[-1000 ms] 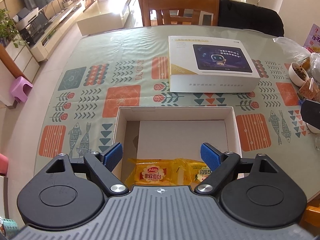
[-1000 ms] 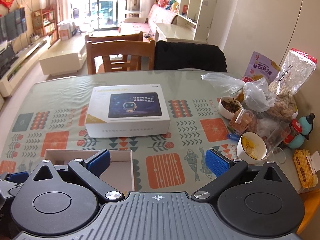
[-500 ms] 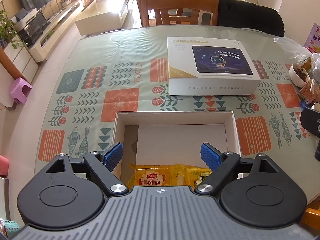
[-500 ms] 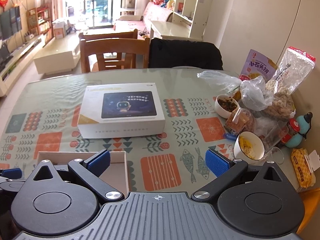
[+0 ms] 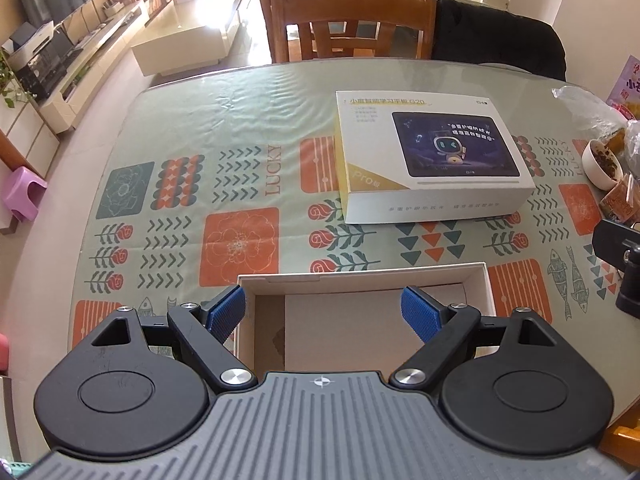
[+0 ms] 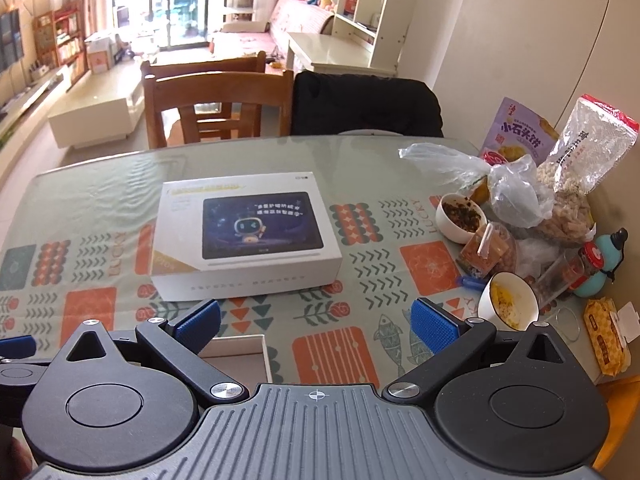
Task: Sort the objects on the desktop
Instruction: 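Move both tools away from the tray toward the white tablet box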
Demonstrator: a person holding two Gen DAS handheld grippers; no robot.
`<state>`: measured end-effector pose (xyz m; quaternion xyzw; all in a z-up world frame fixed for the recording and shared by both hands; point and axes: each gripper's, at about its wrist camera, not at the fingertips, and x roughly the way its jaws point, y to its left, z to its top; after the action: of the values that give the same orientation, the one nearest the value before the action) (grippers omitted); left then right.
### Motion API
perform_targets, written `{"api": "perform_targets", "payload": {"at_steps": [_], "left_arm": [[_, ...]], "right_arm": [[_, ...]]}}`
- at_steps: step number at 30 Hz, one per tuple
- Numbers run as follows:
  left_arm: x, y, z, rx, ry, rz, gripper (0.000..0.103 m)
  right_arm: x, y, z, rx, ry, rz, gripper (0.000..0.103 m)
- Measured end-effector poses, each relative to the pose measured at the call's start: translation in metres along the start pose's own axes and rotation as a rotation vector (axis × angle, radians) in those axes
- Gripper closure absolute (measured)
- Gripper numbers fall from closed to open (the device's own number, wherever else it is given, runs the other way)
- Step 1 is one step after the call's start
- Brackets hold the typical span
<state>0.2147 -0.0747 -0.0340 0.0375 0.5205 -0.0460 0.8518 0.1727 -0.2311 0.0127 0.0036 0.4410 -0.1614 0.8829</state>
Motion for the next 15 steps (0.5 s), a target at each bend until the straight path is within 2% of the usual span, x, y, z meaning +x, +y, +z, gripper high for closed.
{"api": "perform_targets", "payload": {"at_steps": [8, 15], "left_arm": [[0.032, 0.017, 0.026, 0.032, 0.012, -0.024, 0.000], [0.043, 0.012, 0.038, 0.031, 0.028, -0.027, 0.000]], "right_arm": [[0.027, 0.018, 0.016, 0.007, 0.018, -0.061, 0.000], [0.045, 0.015, 0.026, 0.010, 0.043, -0.095, 0.000]]}}
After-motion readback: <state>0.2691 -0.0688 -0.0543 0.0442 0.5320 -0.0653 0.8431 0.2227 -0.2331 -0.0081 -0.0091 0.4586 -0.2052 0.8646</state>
